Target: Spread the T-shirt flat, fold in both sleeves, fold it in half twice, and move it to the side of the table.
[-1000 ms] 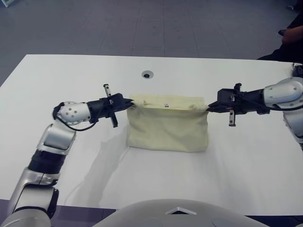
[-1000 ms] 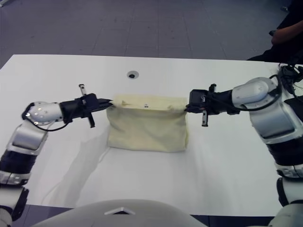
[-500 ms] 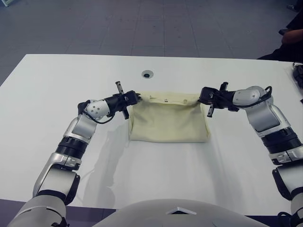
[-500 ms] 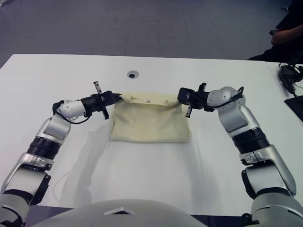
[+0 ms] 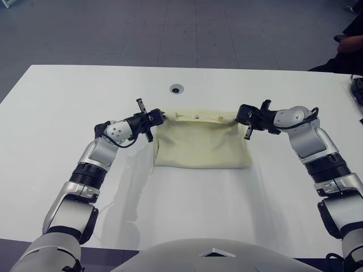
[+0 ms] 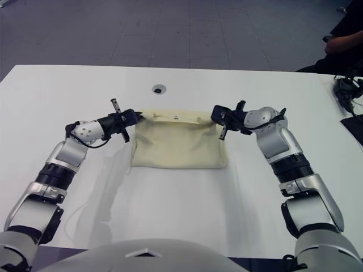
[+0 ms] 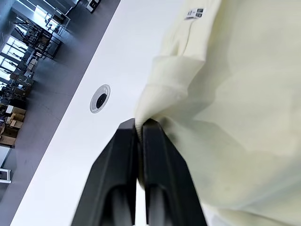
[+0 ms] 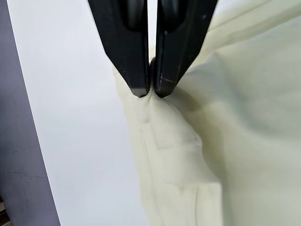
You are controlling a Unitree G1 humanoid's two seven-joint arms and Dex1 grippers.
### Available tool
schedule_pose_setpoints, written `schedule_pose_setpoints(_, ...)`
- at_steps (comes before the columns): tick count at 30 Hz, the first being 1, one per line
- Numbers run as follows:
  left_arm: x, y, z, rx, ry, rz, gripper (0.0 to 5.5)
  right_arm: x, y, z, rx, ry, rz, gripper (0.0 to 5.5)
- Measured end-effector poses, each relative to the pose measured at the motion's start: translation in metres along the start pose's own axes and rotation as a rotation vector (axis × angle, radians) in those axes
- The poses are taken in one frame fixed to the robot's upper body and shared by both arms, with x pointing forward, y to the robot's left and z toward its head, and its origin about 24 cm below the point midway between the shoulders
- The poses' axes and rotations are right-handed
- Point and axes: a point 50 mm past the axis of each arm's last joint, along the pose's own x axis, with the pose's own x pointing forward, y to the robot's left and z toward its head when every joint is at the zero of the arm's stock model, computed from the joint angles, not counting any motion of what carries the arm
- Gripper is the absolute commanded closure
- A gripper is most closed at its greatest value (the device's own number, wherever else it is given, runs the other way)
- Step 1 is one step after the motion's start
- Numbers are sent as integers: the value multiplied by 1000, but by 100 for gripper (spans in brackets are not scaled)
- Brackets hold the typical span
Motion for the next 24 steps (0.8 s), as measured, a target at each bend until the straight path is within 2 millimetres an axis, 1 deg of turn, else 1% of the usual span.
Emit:
schedule_pose_setpoints(2,5,-2,0,-99,-23,33,449,4,1,-2,84,0,-25,453)
schedule_pose_setpoints(4,14,-1,5,-204,-63,97,410,10,3,-2,183,-25,-62,415)
schedule_pose_setpoints(7,23,0,9,-276,-81,175,355,21,6,-6,271,-36,-152,363)
schedule_pose_setpoints(10,24,0,4,-302,-57,229,310,28,8,-14,303,-33,-217,320)
schedule_pose_setpoints(15,25,0,0,-321,-38,292,225,39,13,-15,352,-72,-266,238)
schedule_pose_setpoints(20,24,1,-3,-327,-30,306,126,38,11,-16,344,-94,-305,144)
schedule_pose_setpoints(24,19,6,-4,-328,-35,336,63,39,11,-16,320,-92,-305,83)
